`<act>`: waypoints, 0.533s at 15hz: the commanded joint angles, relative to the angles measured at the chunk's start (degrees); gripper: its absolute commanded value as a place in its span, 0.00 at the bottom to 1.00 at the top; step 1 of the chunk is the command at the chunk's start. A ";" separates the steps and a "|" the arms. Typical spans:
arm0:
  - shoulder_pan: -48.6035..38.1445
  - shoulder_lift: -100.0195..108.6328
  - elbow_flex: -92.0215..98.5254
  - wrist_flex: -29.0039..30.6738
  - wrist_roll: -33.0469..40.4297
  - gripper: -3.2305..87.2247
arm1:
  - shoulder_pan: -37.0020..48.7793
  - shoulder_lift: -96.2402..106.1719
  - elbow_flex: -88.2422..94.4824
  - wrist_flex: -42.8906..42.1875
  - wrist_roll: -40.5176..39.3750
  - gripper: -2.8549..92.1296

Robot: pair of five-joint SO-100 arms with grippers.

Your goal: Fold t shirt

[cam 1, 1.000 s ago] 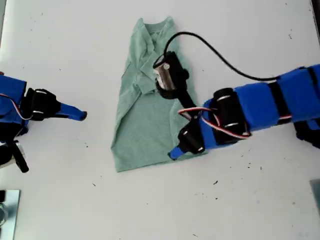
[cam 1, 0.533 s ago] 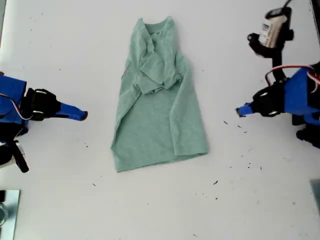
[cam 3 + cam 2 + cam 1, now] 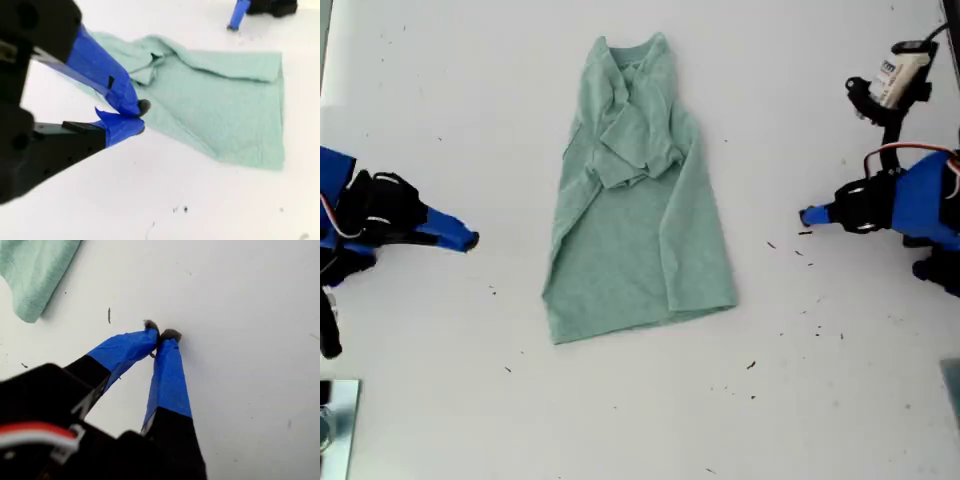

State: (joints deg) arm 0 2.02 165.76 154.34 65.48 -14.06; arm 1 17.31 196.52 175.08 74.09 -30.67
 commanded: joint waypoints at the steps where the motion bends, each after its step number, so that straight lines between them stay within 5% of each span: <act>1: 5.62 -36.47 -34.54 13.36 -5.19 0.03 | 0.44 1.23 2.90 0.18 0.35 0.06; 4: 7.47 -54.49 -54.05 18.37 -2.02 0.03 | 0.44 1.67 2.99 0.18 0.26 0.06; 6: 6.59 -57.83 -55.81 15.56 1.32 0.21 | 0.44 1.85 3.08 0.26 0.18 0.06; 8: 5.27 -58.89 -56.34 13.54 3.78 0.25 | 0.35 1.93 3.08 0.26 0.09 0.06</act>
State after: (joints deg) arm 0 8.53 106.70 100.99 80.51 -11.69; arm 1 17.31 197.23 175.34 74.18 -30.67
